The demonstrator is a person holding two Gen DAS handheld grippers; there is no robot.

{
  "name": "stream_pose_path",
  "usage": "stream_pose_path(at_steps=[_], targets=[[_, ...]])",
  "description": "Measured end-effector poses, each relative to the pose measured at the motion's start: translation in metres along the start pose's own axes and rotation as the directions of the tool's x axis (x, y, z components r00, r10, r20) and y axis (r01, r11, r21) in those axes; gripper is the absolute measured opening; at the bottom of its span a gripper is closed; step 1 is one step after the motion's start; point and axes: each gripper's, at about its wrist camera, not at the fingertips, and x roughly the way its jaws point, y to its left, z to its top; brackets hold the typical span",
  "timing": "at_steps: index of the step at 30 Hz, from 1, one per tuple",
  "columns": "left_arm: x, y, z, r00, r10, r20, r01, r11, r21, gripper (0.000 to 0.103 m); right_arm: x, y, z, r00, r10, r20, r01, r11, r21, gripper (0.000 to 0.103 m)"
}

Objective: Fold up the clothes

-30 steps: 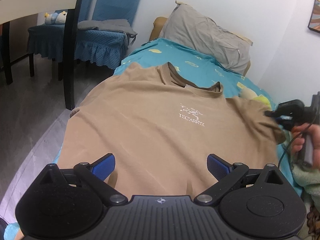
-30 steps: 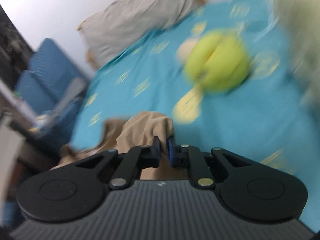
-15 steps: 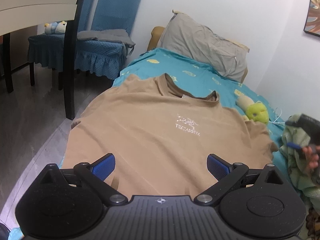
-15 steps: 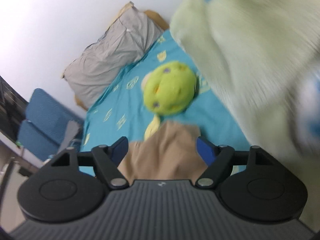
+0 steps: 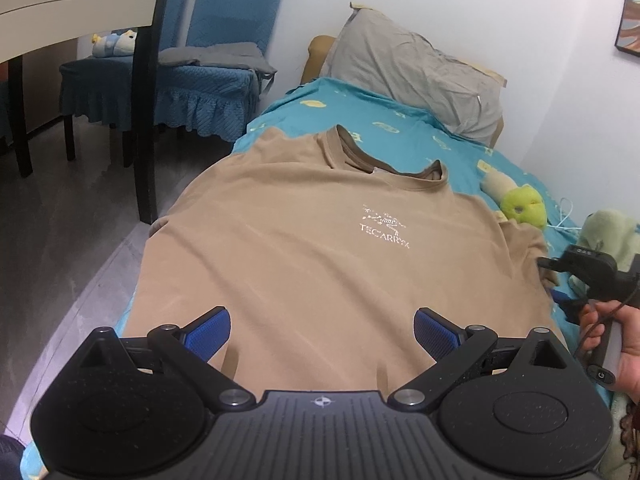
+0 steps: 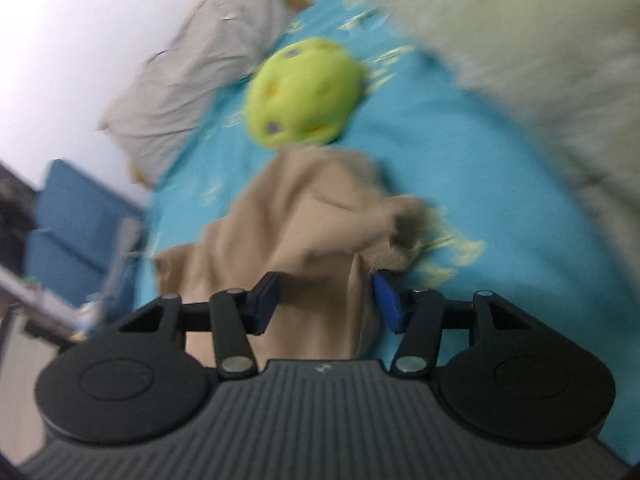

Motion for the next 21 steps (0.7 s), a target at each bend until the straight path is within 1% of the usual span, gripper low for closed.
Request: stream_pose_path(at_steps=[1, 2, 3, 4, 5, 7, 9, 10, 12, 14, 16, 17, 18, 19, 20, 21], targets=[[0.000, -0.001, 0.000, 1.000, 0.001, 0.003, -0.001, 1.000, 0.003, 0.099, 0.003, 0.005, -0.001, 1.000, 0.001, -0.015, -0.001, 1.000, -0.025, 0.034], [0.000, 0.000, 0.000, 1.000, 0.002, 0.004, -0.002, 1.000, 0.001, 0.099, 0.001, 0.009, -0.001, 1.000, -0.027, -0.011, 0.026, 0.998, -0.057, 0.010], [-0.001, 0.000, 0.000, 1.000, 0.004, 0.006, -0.004, 1.000, 0.000, 0.100, -0.006, 0.009, 0.000, 0.999, -0.040, 0.000, 0.040, 0.997, -0.059, 0.007], [-0.002, 0.000, 0.000, 1.000, 0.004, 0.007, -0.004, 1.000, -0.004, 0.099, -0.014, 0.007, -0.001, 0.999, -0.045, 0.027, 0.046, 0.998, -0.040, 0.007], [-0.003, 0.001, 0.001, 1.000, 0.002, 0.007, -0.002, 1.000, -0.011, 0.099, -0.027, 0.006, -0.002, 0.996, -0.052, 0.074, 0.054, 0.998, -0.015, 0.006], [-0.008, 0.001, 0.002, 1.000, -0.002, 0.017, 0.002, 1.000, -0.020, 0.099, -0.050, 0.000, -0.005, 0.987, -0.064, 0.148, 0.057, 0.997, 0.049, 0.004], [-0.013, 0.001, 0.003, 1.000, -0.002, 0.031, 0.003, 1.000, -0.019, 0.099, -0.065, -0.010, -0.008, 0.983, -0.074, 0.166, 0.053, 0.991, 0.127, 0.004], [-0.016, 0.001, 0.004, 0.999, -0.002, 0.037, 0.002, 1.000, -0.018, 0.099, -0.072, -0.015, -0.010, 0.982, -0.076, 0.172, 0.048, 0.985, 0.165, 0.004], [-0.020, 0.003, 0.004, 0.999, -0.004, 0.045, 0.005, 1.000, -0.022, 0.099, -0.075, -0.022, -0.013, 0.987, -0.059, 0.151, 0.026, 0.976, 0.215, 0.006], [-0.023, 0.004, 0.004, 0.999, -0.005, 0.046, 0.006, 1.000, -0.030, 0.099, -0.068, -0.023, -0.015, 0.994, -0.043, 0.102, 0.018, 0.971, 0.238, 0.008], [-0.025, 0.006, 0.004, 0.999, -0.005, 0.046, 0.006, 0.999, -0.039, 0.099, -0.065, -0.024, -0.017, 0.996, -0.026, 0.086, 0.004, 0.967, 0.254, 0.011], [-0.026, 0.007, 0.004, 0.999, -0.004, 0.046, 0.006, 0.999, -0.044, 0.099, -0.063, -0.023, -0.018, 0.996, -0.023, 0.091, -0.001, 0.967, 0.253, 0.026], [-0.026, 0.008, 0.004, 0.999, -0.003, 0.046, 0.005, 0.999, -0.047, 0.099, -0.060, -0.023, -0.021, 0.995, -0.020, 0.095, -0.005, 0.968, 0.250, 0.062], [-0.025, 0.008, 0.005, 0.999, -0.002, 0.046, 0.004, 0.999, -0.049, 0.099, -0.057, -0.023, -0.023, 0.995, -0.016, 0.099, -0.009, 0.969, 0.249, 0.081], [-0.024, 0.009, 0.005, 0.999, -0.001, 0.044, 0.003, 0.999, -0.050, 0.099, -0.054, -0.024, -0.027, 0.995, -0.016, 0.100, -0.010, 0.968, 0.252, 0.093], [-0.022, 0.009, 0.005, 0.999, -0.001, 0.041, 0.003, 0.999, -0.050, 0.099, -0.050, -0.025, -0.030, 0.994, -0.015, 0.104, -0.012, 0.967, 0.255, 0.093]])
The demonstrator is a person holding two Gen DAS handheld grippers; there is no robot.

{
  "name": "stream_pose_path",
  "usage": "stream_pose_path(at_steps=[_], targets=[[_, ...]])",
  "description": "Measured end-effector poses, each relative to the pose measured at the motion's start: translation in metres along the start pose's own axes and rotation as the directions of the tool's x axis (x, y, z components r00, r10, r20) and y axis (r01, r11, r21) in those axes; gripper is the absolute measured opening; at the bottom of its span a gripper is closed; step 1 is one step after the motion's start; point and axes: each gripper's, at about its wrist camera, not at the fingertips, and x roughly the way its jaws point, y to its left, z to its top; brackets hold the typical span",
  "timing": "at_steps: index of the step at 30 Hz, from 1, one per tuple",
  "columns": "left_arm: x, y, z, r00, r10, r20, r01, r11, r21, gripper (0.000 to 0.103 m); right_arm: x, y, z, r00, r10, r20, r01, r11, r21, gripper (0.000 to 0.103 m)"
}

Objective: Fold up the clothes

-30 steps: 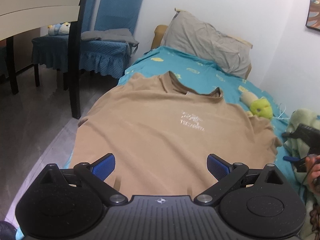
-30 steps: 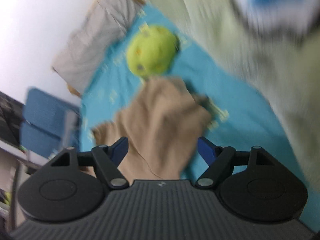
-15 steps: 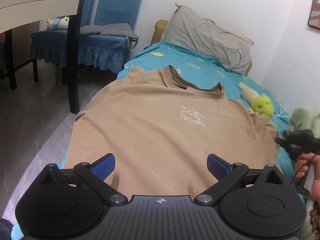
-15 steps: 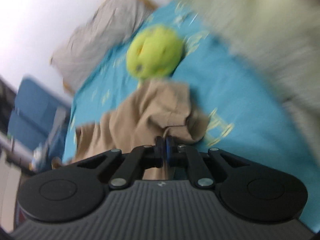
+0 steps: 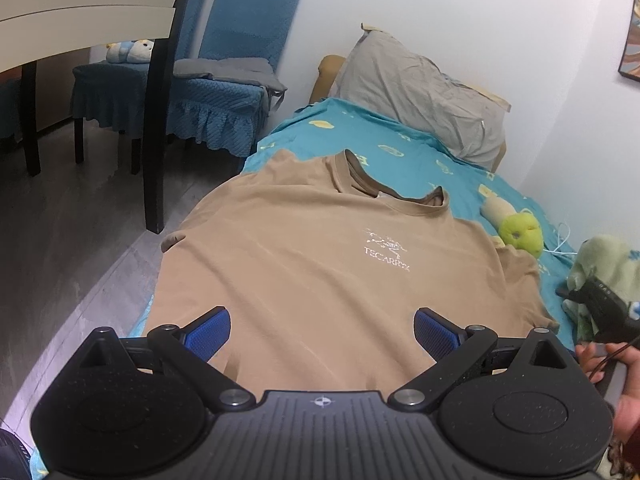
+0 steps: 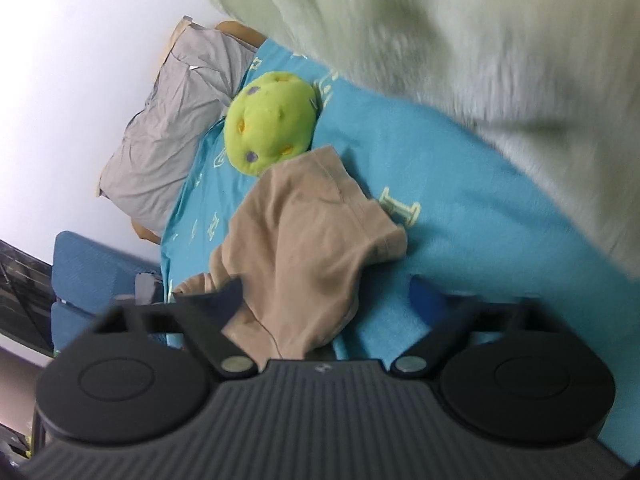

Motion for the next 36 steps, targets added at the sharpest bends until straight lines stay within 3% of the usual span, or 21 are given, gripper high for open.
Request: stream_pose_path(at_steps=[6, 12, 16, 18, 21, 25, 26, 27, 28, 32, 35, 36], targets=[[0.010, 0.001, -0.001, 1.000, -0.010, -0.023, 0.010, 1.000, -0.004, 0.099, 0.028, -0.002, -0.003, 0.991, 0.104, 0.084, -0.100, 0.994, -0.055, 0.093], [0.018, -0.002, 0.000, 0.999, -0.044, -0.024, 0.044, 0.999, 0.006, 0.099, 0.059, 0.012, 0.012, 0.983, 0.172, 0.061, -0.160, 0.974, -0.162, 0.093], [0.020, -0.005, 0.004, 0.997, -0.074, -0.005, 0.074, 0.997, 0.016, 0.100, 0.068, 0.018, 0.018, 0.964, 0.264, 0.041, -0.249, 0.943, -0.219, 0.092], [0.021, -0.007, 0.005, 0.997, -0.080, 0.001, 0.080, 0.997, 0.022, 0.099, 0.072, 0.022, 0.021, 0.953, 0.301, 0.035, -0.283, 0.926, -0.250, 0.059], [0.021, -0.008, 0.004, 0.996, -0.088, 0.002, 0.088, 0.996, 0.029, 0.099, 0.069, 0.033, 0.018, 0.965, 0.237, 0.116, -0.187, 0.925, -0.331, 0.055], [0.024, -0.010, 0.002, 0.997, -0.077, -0.012, 0.077, 0.996, 0.039, 0.099, 0.091, 0.055, 0.014, 0.991, 0.128, 0.029, -0.105, 0.905, -0.412, 0.054], [0.024, -0.009, 0.002, 0.997, -0.074, -0.014, 0.074, 0.997, 0.035, 0.099, 0.090, 0.060, 0.011, 0.993, 0.109, 0.041, -0.080, 0.896, -0.437, 0.046], [0.023, -0.009, 0.002, 0.997, -0.070, -0.015, 0.070, 0.997, 0.030, 0.099, 0.090, 0.064, 0.009, 0.994, 0.091, 0.054, -0.056, 0.885, -0.462, 0.018], [0.022, -0.007, 0.004, 0.998, -0.066, -0.013, 0.066, 0.998, 0.022, 0.099, 0.089, 0.068, 0.007, 0.995, 0.074, 0.071, -0.031, 0.876, -0.481, 0.008], [0.014, -0.001, 0.010, 0.999, -0.048, 0.005, 0.048, 0.999, -0.010, 0.099, 0.063, 0.081, 0.005, 0.975, 0.054, 0.217, 0.048, 0.898, -0.437, 0.007], [0.010, 0.008, 0.015, 0.999, -0.038, 0.006, 0.038, 0.998, -0.047, 0.099, 0.038, 0.106, -0.004, 0.950, 0.061, 0.306, 0.087, 0.890, -0.447, 0.007], [0.009, 0.012, 0.017, 0.999, -0.032, 0.007, 0.032, 0.998, -0.059, 0.099, 0.033, 0.119, -0.010, 0.942, 0.062, 0.331, 0.113, 0.868, -0.483, 0.007]])
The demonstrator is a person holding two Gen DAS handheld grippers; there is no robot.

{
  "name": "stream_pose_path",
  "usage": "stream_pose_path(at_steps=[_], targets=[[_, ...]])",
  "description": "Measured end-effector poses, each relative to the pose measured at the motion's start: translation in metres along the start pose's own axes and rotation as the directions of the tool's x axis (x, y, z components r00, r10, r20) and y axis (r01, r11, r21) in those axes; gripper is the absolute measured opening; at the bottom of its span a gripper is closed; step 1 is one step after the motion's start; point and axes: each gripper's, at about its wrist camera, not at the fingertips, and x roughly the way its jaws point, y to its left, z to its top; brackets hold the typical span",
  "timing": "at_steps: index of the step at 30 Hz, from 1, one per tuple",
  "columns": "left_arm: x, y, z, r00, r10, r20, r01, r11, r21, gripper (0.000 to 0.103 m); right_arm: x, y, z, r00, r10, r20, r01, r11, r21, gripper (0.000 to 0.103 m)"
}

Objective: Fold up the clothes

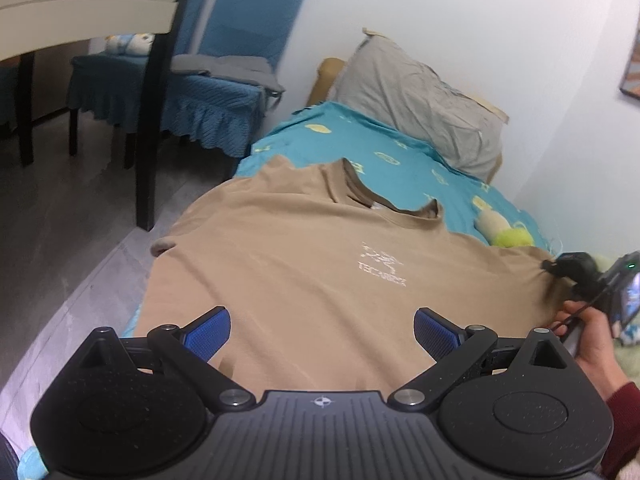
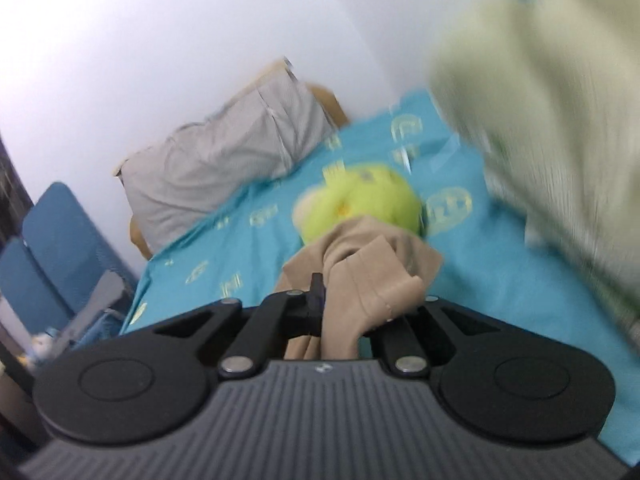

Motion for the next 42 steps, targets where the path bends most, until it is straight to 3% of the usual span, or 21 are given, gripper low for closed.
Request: stream_pose_path(at_steps=[4, 7, 10, 13, 16, 19, 20, 21, 22, 23, 28, 34, 42], targets=[[-0.008, 0.012, 0.012, 0.999, 0.038, 0.016, -0.038, 0.999, -0.018, 0.099, -0.023, 0.057, 0.009, 0.996, -0.027, 0.080, 0.040, 0.984, -0.174, 0.007], [-0.017, 0.023, 0.022, 0.997, 0.073, 0.038, -0.072, 0.997, -0.028, 0.099, -0.031, 0.116, -0.006, 0.996, 0.019, 0.088, 0.010, 0.948, -0.318, 0.007], [-0.025, 0.035, 0.030, 0.991, 0.121, 0.061, -0.119, 0.992, -0.032, 0.099, -0.029, 0.175, -0.040, 0.997, 0.063, 0.039, -0.039, 0.898, -0.439, 0.008], [-0.031, 0.049, 0.035, 0.981, 0.174, 0.080, -0.172, 0.984, -0.040, 0.099, -0.008, 0.213, -0.087, 0.992, 0.089, -0.084, -0.119, 0.864, -0.490, 0.008], [-0.032, 0.059, 0.036, 0.974, 0.211, 0.079, -0.208, 0.977, -0.045, 0.099, 0.014, 0.249, -0.133, 0.973, 0.104, -0.205, -0.200, 0.826, -0.528, 0.009], [-0.028, 0.063, 0.036, 0.969, 0.233, 0.078, -0.231, 0.972, -0.034, 0.099, 0.037, 0.253, -0.160, 0.951, 0.071, -0.301, -0.232, 0.808, -0.541, 0.012], [-0.026, 0.063, 0.036, 0.969, 0.234, 0.076, -0.233, 0.972, -0.028, 0.099, 0.040, 0.248, -0.163, 0.940, 0.075, -0.333, -0.251, 0.811, -0.528, 0.021], [-0.023, 0.062, 0.035, 0.970, 0.232, 0.073, -0.231, 0.973, -0.022, 0.099, 0.037, 0.243, -0.161, 0.929, 0.108, -0.353, -0.282, 0.825, -0.489, 0.051], [-0.019, 0.061, 0.035, 0.972, 0.226, 0.065, -0.225, 0.974, -0.017, 0.099, 0.034, 0.237, -0.158, 0.918, 0.142, -0.371, -0.311, 0.837, -0.450, 0.071], [-0.016, 0.060, 0.034, 0.974, 0.219, 0.058, -0.219, 0.976, -0.012, 0.099, 0.030, 0.232, -0.155, 0.906, 0.177, -0.384, -0.339, 0.846, -0.412, 0.099], [-0.006, 0.046, 0.025, 0.983, 0.181, 0.016, -0.181, 0.983, 0.042, 0.099, -0.016, 0.222, -0.110, 0.881, 0.287, -0.376, -0.423, 0.835, -0.353, 0.101], [-0.013, 0.015, 0.006, 0.994, 0.111, -0.009, -0.109, 0.987, 0.122, 0.099, -0.113, 0.191, -0.043, 0.882, 0.312, -0.352, -0.424, 0.852, -0.308, 0.101], [-0.037, -0.031, -0.032, 0.995, 0.000, -0.098, 0.021, 0.976, 0.218, 0.099, -0.261, 0.097, 0.020, 0.904, 0.295, -0.309, -0.372, 0.899, -0.231, 0.101]])
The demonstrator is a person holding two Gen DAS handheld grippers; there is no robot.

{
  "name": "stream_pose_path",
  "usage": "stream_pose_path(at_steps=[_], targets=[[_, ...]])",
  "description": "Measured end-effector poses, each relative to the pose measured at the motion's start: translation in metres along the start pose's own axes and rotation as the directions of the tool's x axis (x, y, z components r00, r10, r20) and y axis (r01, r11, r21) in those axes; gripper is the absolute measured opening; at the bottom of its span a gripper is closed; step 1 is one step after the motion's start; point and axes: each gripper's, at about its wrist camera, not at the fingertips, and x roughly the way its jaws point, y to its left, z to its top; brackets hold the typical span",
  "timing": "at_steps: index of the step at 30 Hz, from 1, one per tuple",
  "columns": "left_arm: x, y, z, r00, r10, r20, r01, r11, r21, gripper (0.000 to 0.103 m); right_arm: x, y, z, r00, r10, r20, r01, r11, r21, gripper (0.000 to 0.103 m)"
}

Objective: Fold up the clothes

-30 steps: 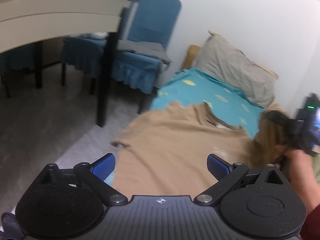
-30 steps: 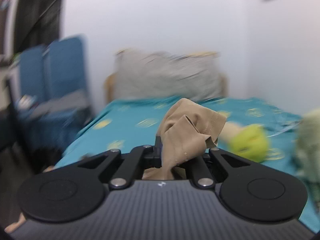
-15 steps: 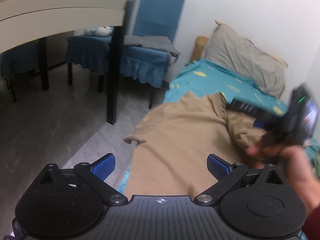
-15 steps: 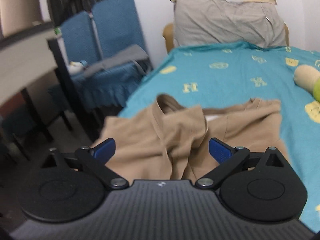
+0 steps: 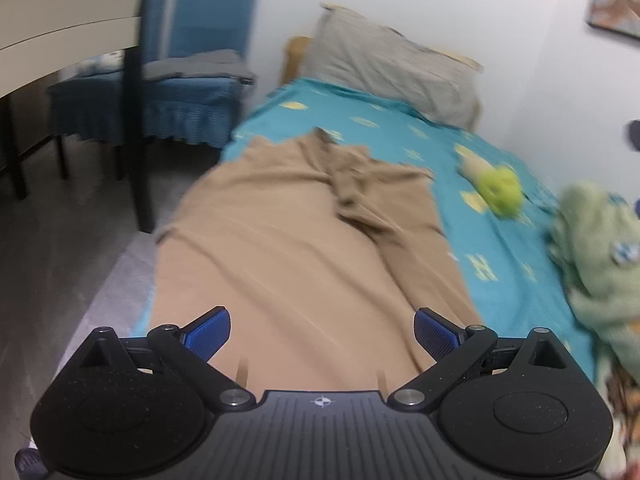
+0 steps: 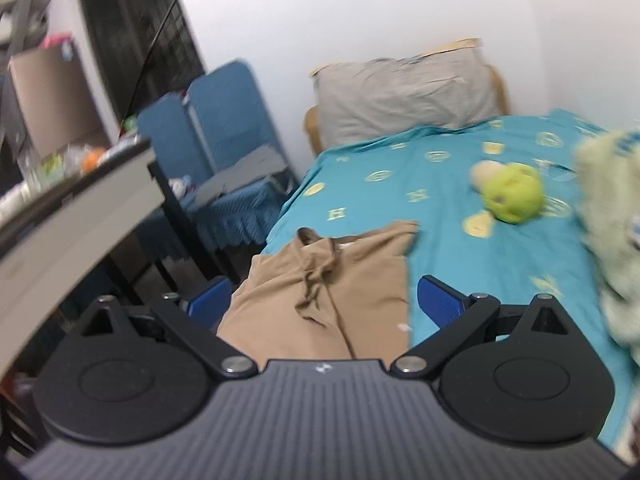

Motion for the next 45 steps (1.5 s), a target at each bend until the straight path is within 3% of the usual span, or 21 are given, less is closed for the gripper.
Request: stream_pose_path(at_steps=[7, 10, 14, 17, 22, 26, 31, 34, 37, 39, 41, 43, 45], targets=[[-0.010, -0.067, -0.020, 0.993, -0.073, -0.088, 0.080, 0.994, 0.068, 0.099, -0.063, -0.052, -0.021, 0.990, -0.128, 0.067, 0.123, 0.990, 0.075, 0.101], [-0.006, -0.106, -0.030, 0.985, -0.110, -0.131, 0.123, 0.988, 0.094, 0.097, -0.060, -0.079, -0.021, 0.978, -0.197, 0.067, 0.188, 0.975, 0.120, 0.101], [0.002, -0.162, -0.042, 0.974, -0.151, -0.170, 0.175, 0.975, 0.135, 0.094, -0.061, -0.107, -0.024, 0.976, -0.213, 0.054, 0.204, 0.970, 0.134, 0.101], [0.007, -0.200, -0.054, 0.971, -0.156, -0.179, 0.193, 0.958, 0.211, 0.087, -0.063, -0.125, -0.027, 0.972, -0.228, 0.061, 0.215, 0.962, 0.170, 0.101], [0.020, -0.239, -0.079, 0.956, -0.181, -0.232, 0.254, 0.907, 0.336, 0.075, -0.063, -0.148, -0.030, 0.973, -0.221, 0.060, 0.199, 0.946, 0.256, 0.101], [0.031, -0.246, -0.098, 0.933, -0.211, -0.291, 0.313, 0.877, 0.366, 0.067, -0.062, -0.153, -0.032, 0.979, -0.195, 0.060, 0.173, 0.949, 0.263, 0.101], [0.038, -0.250, -0.119, 0.910, -0.245, -0.334, 0.372, 0.837, 0.402, 0.066, -0.058, -0.151, -0.032, 0.985, -0.168, 0.049, 0.149, 0.952, 0.267, 0.101], [0.041, -0.254, -0.130, 0.904, -0.251, -0.347, 0.392, 0.809, 0.437, 0.061, -0.055, -0.149, -0.032, 0.986, -0.163, 0.043, 0.147, 0.954, 0.261, 0.101], [0.043, -0.256, -0.143, 0.914, -0.232, -0.333, 0.379, 0.780, 0.497, 0.059, -0.053, -0.148, -0.032, 0.985, -0.171, 0.033, 0.157, 0.953, 0.261, 0.101], [0.042, -0.256, -0.145, 0.918, -0.240, -0.316, 0.378, 0.771, 0.513, 0.053, -0.051, -0.147, -0.033, 0.983, -0.181, 0.024, 0.169, 0.953, 0.253, 0.101], [0.041, -0.253, -0.144, 0.923, -0.243, -0.300, 0.370, 0.777, 0.509, 0.026, -0.048, -0.148, -0.034, 0.981, -0.192, 0.012, 0.182, 0.950, 0.254, 0.101], [0.040, -0.249, -0.140, 0.923, -0.249, -0.293, 0.368, 0.790, 0.491, 0.017, -0.045, -0.150, -0.035, 0.979, -0.202, -0.001, 0.195, 0.945, 0.261, 0.101], [0.039, -0.244, -0.135, 0.923, -0.257, -0.288, 0.369, 0.805, 0.464, 0.015, -0.043, -0.153, -0.036, 0.977, -0.211, -0.007, 0.205, 0.941, 0.270, 0.101]])
